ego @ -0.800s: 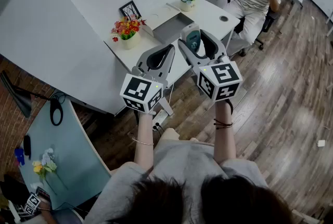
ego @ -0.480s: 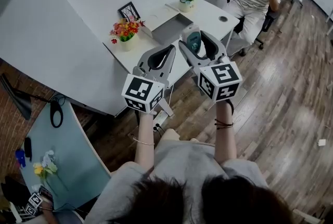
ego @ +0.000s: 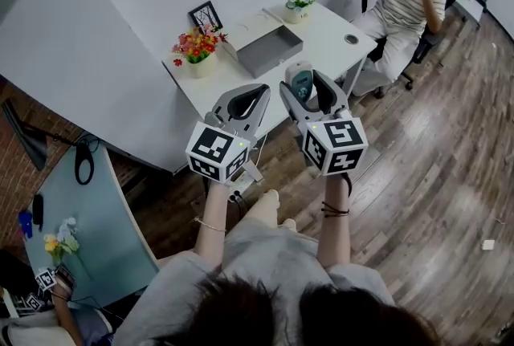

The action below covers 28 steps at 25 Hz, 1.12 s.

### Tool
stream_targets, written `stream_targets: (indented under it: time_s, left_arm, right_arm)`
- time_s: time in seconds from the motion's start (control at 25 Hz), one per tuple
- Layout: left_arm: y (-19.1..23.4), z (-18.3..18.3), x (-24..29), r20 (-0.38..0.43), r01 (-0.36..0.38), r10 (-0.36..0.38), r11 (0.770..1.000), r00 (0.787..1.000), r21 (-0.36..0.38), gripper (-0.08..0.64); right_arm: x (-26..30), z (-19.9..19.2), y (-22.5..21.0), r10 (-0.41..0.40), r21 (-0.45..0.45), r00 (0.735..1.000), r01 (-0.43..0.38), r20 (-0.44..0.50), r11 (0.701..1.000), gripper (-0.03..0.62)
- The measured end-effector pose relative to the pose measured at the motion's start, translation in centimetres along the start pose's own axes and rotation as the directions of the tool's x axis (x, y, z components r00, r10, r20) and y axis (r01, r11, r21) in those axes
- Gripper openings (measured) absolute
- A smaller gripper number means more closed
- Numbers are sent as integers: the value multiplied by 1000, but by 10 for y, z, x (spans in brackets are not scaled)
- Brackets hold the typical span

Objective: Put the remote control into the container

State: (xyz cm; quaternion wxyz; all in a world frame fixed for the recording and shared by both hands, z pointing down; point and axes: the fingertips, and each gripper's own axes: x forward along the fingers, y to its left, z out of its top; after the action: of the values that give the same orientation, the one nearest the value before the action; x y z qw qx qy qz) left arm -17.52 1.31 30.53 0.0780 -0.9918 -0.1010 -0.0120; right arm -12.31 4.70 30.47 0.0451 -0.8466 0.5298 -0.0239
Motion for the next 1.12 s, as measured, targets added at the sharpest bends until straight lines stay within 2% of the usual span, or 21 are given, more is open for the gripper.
stream_targets:
  time_s: [0.2,0.4,0.6,0.84,1.12]
  left_arm:
    - [10,-17,10,-15,-10,10,999,1000,-45,3]
    - [15,-37,35,-53,3,-4,1000,999,-17,3]
    - [28,-43,67,-25,-33,32,998,999,-56,3]
    - [40,-50,98,-12,-39,38,994,999,-105,3]
    - [68,-56,131,-4,-79,80,985,997,-156,3]
  right_arm:
    - [10,-12,-16,-4,25,1000,5,-20,1000,279]
    - [32,-25,-29,19,8,998,-18,-52,1000,279]
    - [52,-33,-49,40,7,995,-40,-87,999,279]
    - [75,-30,-85,37,-8,993,-38,-112,999,279]
    - [117,-26,-110,85,-55,984,-95,-157,994,279]
